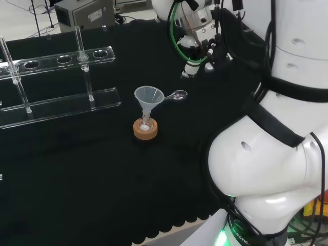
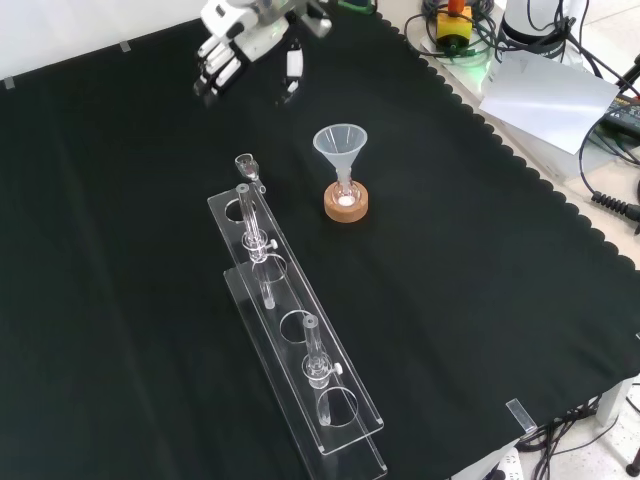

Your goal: Remove the funnel from the round-bottom flask.

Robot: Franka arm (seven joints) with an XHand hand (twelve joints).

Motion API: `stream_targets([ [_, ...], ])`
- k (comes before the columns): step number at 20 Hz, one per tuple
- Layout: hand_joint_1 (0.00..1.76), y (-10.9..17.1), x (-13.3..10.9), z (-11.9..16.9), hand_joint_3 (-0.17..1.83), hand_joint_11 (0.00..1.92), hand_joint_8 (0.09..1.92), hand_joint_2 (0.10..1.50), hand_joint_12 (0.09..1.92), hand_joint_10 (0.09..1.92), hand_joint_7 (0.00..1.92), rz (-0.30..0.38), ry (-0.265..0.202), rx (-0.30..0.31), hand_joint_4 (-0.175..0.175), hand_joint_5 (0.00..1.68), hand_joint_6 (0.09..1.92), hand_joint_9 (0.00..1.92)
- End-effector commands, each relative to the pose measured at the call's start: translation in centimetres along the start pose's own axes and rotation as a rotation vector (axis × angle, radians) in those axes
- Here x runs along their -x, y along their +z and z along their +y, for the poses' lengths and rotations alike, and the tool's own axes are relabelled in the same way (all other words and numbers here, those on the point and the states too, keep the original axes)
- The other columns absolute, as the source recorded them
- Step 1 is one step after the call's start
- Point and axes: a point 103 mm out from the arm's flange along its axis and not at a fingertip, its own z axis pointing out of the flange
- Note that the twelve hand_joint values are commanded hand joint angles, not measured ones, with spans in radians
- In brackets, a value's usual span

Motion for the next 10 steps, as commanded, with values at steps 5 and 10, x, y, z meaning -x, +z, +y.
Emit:
stream_targets([
  [5, 0.82, -2.1, -2.1, -6.7, 0.65, 0.00, 0.69, 0.62, 1.41, 0.73, 0.11, 0.016, -0.023, 0.029, -0.066, 0.29, 0.09, 0.28],
  [10, 0.79, -2.6, -3.7, -8.8, 0.65, 0.02, 0.69, 0.61, 1.44, 0.73, 0.11, 0.045, -0.089, 0.008, -0.067, 0.27, 0.09, 0.32],
])
